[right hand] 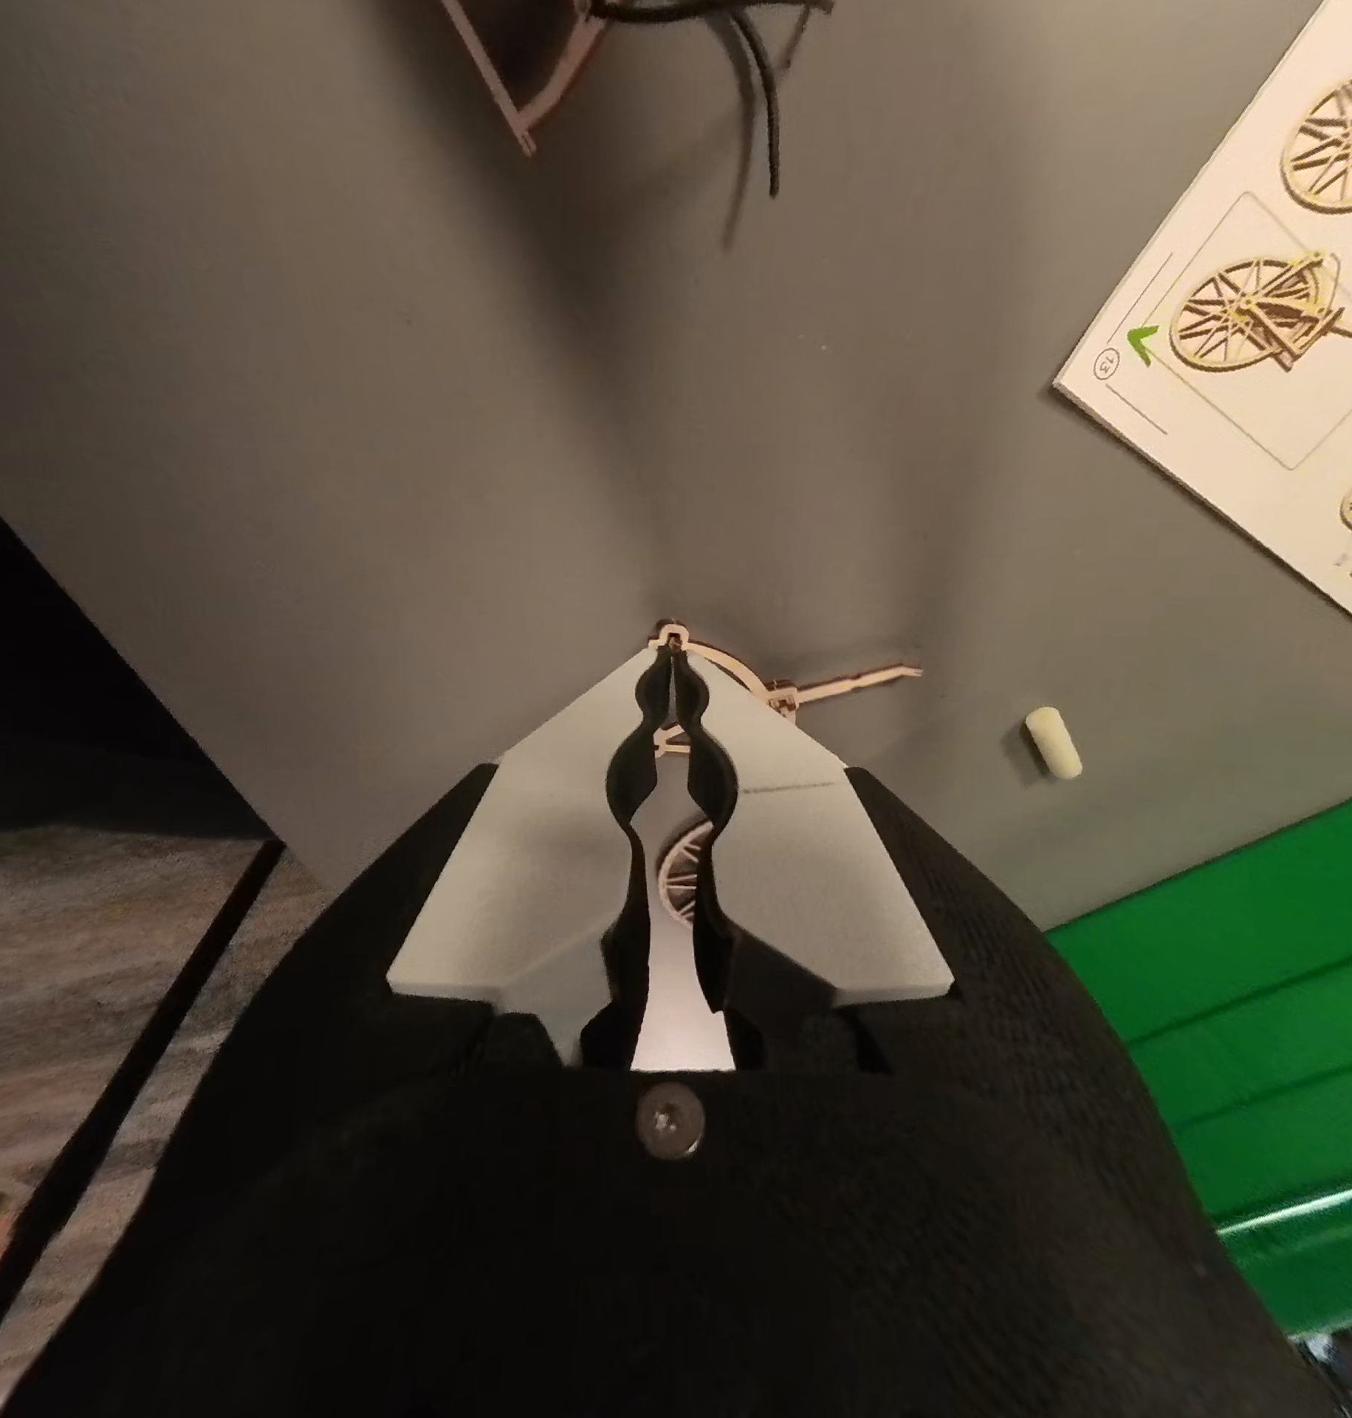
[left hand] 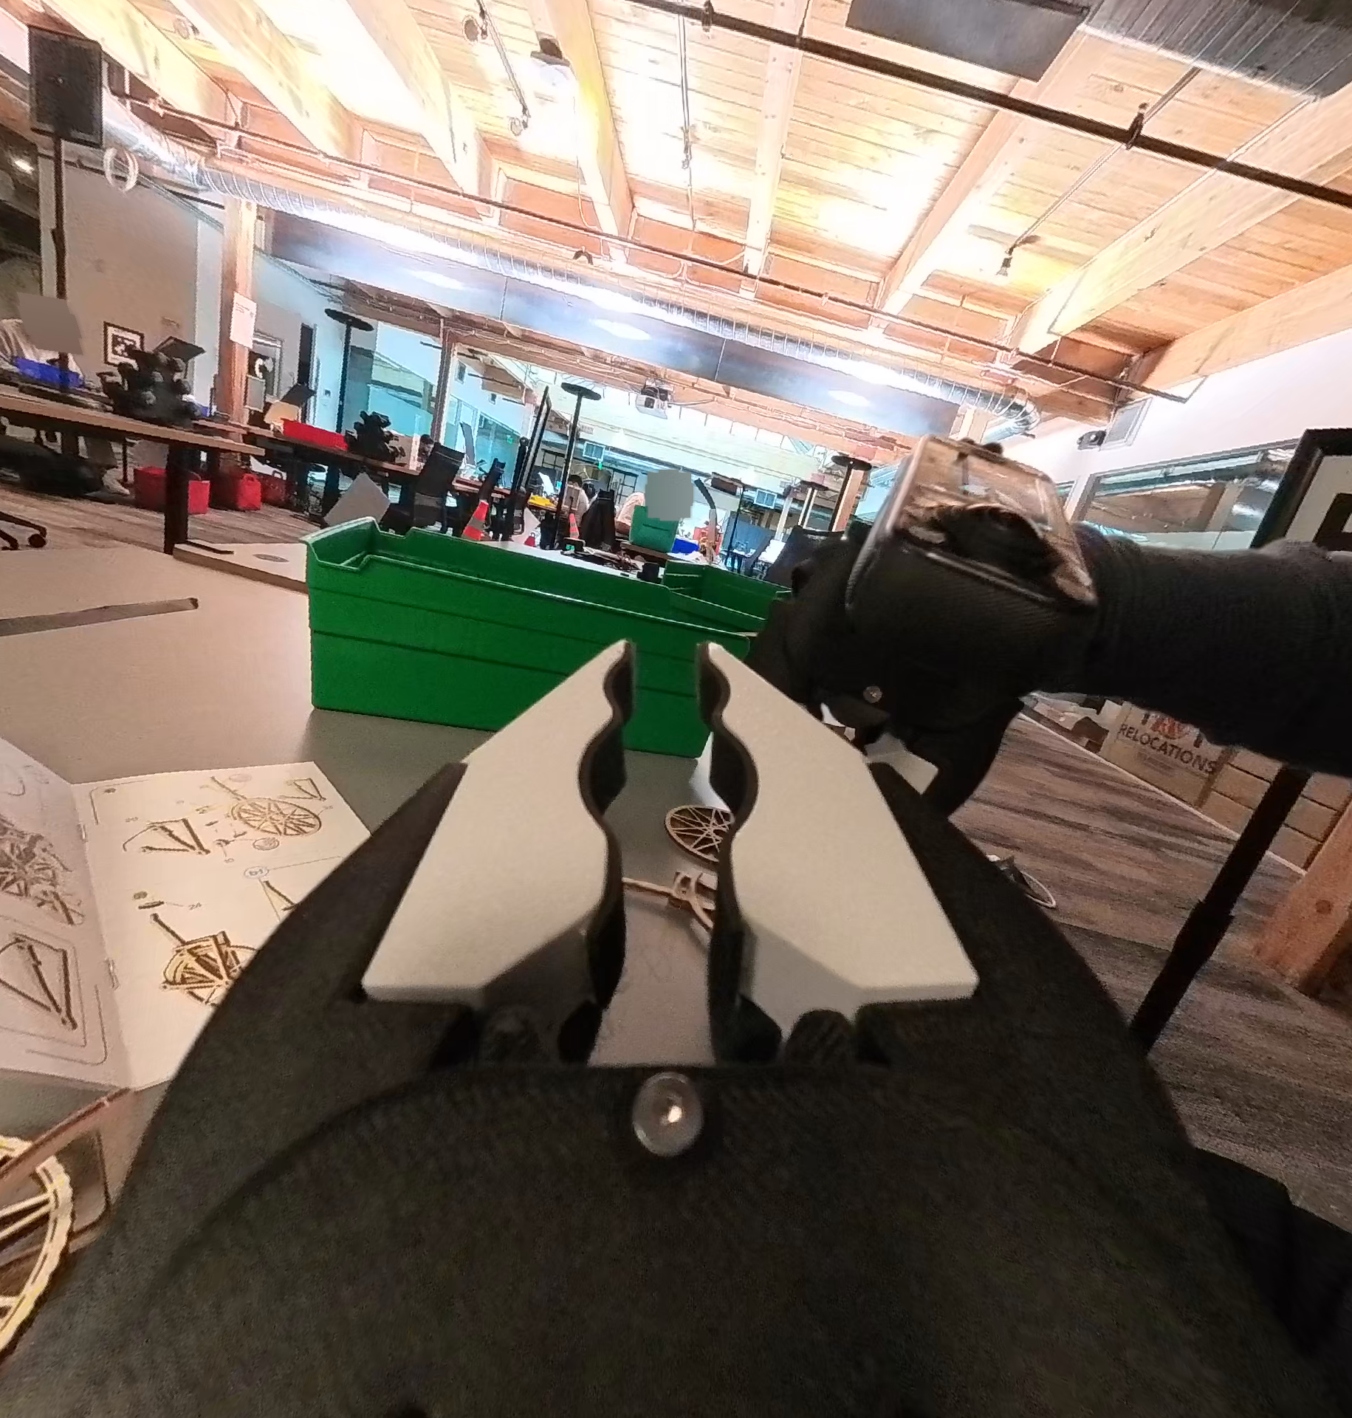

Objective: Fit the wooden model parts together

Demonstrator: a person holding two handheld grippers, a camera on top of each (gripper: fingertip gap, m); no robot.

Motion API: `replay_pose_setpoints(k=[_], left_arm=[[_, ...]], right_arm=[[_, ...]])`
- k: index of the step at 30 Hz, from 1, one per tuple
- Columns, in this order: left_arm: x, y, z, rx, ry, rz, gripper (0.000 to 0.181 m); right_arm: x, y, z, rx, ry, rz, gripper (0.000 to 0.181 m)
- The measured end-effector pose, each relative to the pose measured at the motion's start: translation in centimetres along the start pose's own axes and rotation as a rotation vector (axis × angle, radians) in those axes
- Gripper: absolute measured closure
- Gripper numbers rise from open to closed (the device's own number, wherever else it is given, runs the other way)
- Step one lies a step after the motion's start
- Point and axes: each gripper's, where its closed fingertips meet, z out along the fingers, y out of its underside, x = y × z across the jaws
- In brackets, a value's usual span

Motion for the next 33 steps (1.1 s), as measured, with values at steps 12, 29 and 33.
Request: replay_pose_setpoints(k=[12, 29, 33], left_arm=[[-0.09, 0.01, 0.01, 0.0, 0.002, -0.012, 0.167], [-0.07, 0.24, 0.11, -0.012, 0.014, -0.034, 0.167], [-0.11, 0.24, 0.1, -0.012, 0.014, -0.039, 0.167]], right_arm=[[-0.13, -0.45, -0.31, 0.036, -0.07, 0.044, 0.181], [-0.23, -0.24, -0.05, 0.036, -0.067, 0.005, 0.181], [-0.43, -0.15, -0.03, 0.02, -0.066, -0.081, 0.181]])
